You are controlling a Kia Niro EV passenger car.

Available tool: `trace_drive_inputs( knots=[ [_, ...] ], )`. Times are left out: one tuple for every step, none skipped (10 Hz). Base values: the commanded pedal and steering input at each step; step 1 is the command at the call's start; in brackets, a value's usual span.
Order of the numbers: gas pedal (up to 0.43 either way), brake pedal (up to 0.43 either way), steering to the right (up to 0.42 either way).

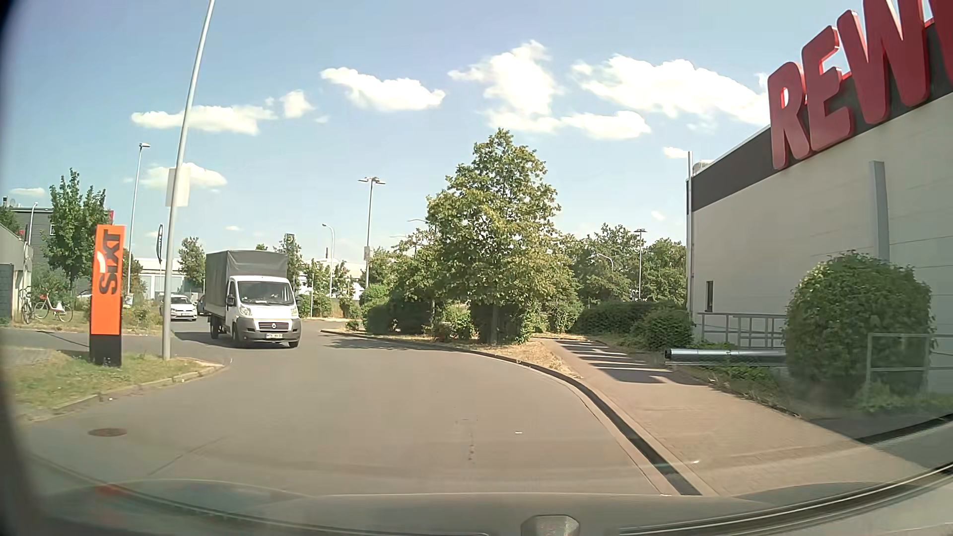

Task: Follow the waypoints while adhering to traffic rules and regulations

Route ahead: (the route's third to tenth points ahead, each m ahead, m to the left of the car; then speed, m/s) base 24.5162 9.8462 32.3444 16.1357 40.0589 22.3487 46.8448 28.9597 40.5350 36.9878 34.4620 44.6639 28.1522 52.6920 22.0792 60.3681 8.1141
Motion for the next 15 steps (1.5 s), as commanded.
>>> trace_drive_inputs(
  knots=[
    [0.000,0.055,-0.014],
    [0.000,0.098,-0.022],
    [0.000,0.177,-0.029],
    [0.000,0.195,-0.035],
    [0.000,0.213,-0.046],
    [0.000,0.220,-0.057],
    [0.000,0.220,-0.071],
    [0.000,0.213,-0.085],
    [0.000,0.213,-0.105],
    [0.000,0.213,-0.122],
    [0.000,0.213,-0.141],
    [0.000,0.207,-0.156],
    [0.000,0.201,-0.171],
    [0.000,0.195,-0.184],
    [0.000,0.165,-0.200]
  ],
)
